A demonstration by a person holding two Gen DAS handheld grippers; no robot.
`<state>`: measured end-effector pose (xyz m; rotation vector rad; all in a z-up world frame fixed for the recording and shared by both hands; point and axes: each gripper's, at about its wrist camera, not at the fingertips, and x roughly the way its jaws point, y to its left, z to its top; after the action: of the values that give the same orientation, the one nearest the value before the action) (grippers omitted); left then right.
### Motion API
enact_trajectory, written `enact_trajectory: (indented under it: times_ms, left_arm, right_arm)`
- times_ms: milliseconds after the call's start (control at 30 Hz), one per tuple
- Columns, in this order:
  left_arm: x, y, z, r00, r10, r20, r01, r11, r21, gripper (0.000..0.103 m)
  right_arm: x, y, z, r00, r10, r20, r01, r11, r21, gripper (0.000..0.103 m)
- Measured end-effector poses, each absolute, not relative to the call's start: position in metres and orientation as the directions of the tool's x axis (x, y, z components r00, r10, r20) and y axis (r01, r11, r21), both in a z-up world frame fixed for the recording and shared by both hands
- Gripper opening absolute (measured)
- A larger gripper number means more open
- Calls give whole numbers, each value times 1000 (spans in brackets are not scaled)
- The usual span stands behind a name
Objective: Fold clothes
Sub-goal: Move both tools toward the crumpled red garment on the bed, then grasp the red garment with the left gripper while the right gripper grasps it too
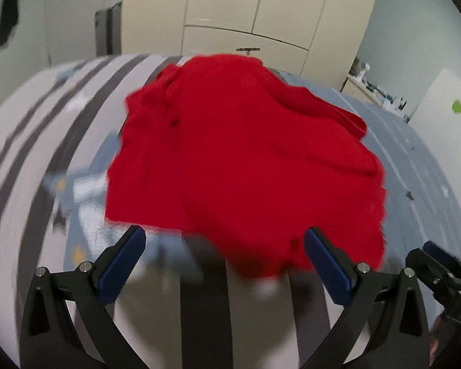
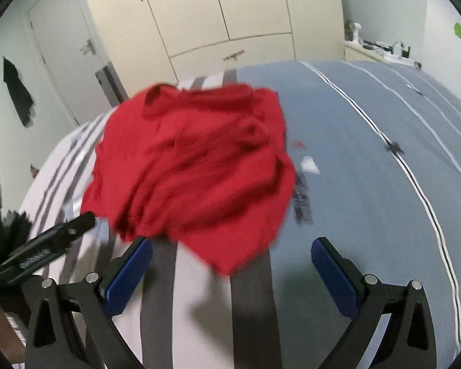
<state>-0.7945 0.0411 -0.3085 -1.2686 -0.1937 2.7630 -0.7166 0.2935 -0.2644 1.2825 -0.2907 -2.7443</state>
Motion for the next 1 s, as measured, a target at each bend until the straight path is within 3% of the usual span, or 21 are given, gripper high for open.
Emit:
enact_trajectory:
  times_ms: [67, 300, 333, 367, 400, 433, 500, 733, 1000]
  left_arm:
    - [-816, 44, -314, -638, 117, -761, -35, -992, -123, 101]
    - [-834, 54, -332, -597, 158, -786, -80, -987, -138, 71]
    - [-833, 53, -333, -597, 175, -783, -87, -984, -153, 67]
    - [-831, 53, -334, -597, 192, -779, -98, -981, -167, 55]
    - [-829, 54, -334, -598, 205, -775, -115, -979, -171, 38]
    - [-825, 57, -332, -601, 208, -772, -133, -978, -161, 34]
    - [-818, 60, -329, -606, 215, -766, -164, -976, -144, 13]
    - [-769, 32, -298, -621, 278, -733, -199, -960, -196, 4]
    - [-643, -7, -268, -568, 375, -732, -210, -927, -312, 2]
  right_arm:
    - [-744, 289, -269, -637, -180, -749, 7, -974, 228, 102]
    - [-799, 273, -290, -588, -160, -793, 15, -982, 187, 102]
    - [-804, 271, -290, -585, -167, -794, 34, -983, 182, 97]
    - [-808, 270, -288, -587, -192, -786, 62, -979, 192, 90]
    - [-809, 267, -286, -578, -225, -785, 88, -973, 214, 71]
    - [-810, 265, -285, -566, -258, -783, 113, -965, 237, 50]
    - [-809, 262, -284, -554, -296, -778, 130, -954, 271, 40]
    - [-771, 278, -274, -573, -382, -725, 125, -915, 384, 9]
    - [-655, 281, -249, -553, -466, -691, 251, -884, 395, 7]
